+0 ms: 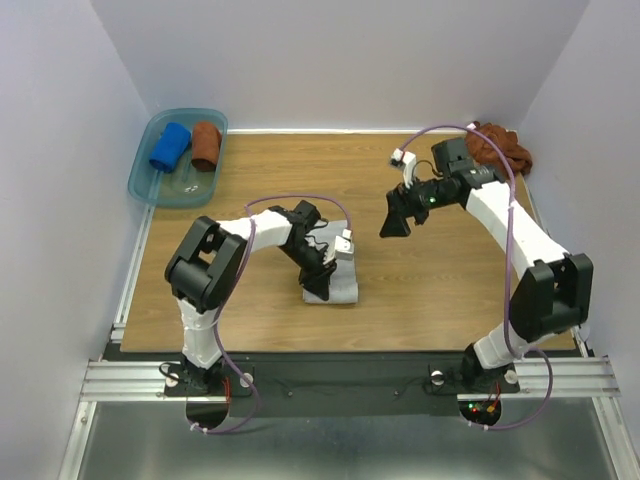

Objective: Roll the towels
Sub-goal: Roll the towel

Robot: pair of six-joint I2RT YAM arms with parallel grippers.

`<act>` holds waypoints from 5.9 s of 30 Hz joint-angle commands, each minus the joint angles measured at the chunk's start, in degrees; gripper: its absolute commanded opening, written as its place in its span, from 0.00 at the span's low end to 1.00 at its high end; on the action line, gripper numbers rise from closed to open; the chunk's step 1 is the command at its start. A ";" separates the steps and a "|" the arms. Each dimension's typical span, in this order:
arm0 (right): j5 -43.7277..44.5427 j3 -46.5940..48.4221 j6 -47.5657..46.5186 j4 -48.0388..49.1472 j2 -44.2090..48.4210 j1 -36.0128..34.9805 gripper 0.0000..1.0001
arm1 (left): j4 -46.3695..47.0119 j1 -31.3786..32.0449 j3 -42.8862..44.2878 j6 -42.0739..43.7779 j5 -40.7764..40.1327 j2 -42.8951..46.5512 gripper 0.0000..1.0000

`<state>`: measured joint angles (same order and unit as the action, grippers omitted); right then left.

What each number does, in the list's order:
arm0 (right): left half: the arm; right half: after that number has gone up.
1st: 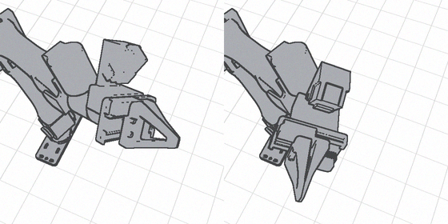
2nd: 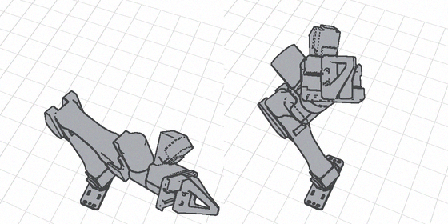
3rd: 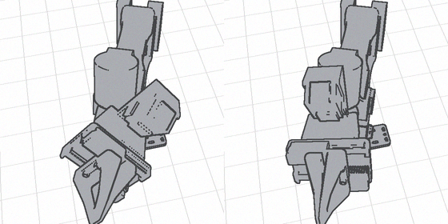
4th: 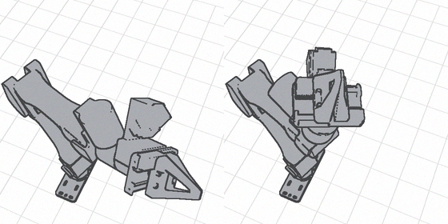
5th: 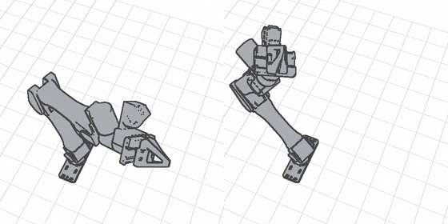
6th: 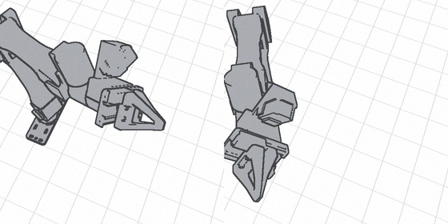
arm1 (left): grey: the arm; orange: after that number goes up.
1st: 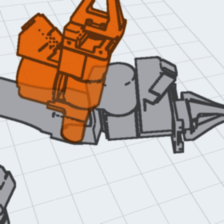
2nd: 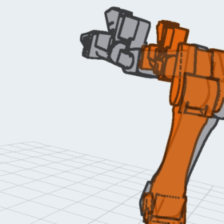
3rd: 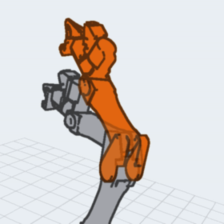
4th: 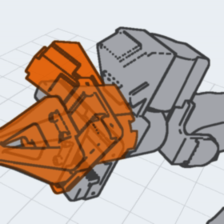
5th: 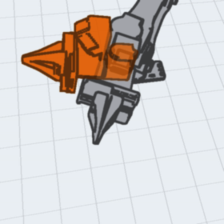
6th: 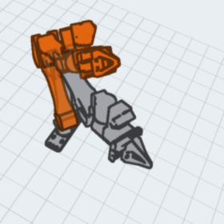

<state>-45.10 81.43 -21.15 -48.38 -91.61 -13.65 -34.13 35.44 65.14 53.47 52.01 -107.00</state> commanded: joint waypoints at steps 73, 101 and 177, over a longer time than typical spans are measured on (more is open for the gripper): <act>-12.64 7.34 -12.78 -12.70 -42.93 -22.65 0.01 | 32.28 10.42 -36.93 6.65 -36.09 52.61 0.95; -17.29 12.44 -3.04 -12.97 -47.61 -17.21 0.34 | 29.48 19.23 -32.45 -4.60 -42.77 33.43 0.18; 45.90 -27.37 -15.51 39.68 -8.85 -45.86 0.01 | -29.77 -12.15 25.21 8.66 1.16 -24.31 0.32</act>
<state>2.09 56.16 -37.87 -7.99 -97.97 -60.34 -68.77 23.51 90.91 56.64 62.98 -132.79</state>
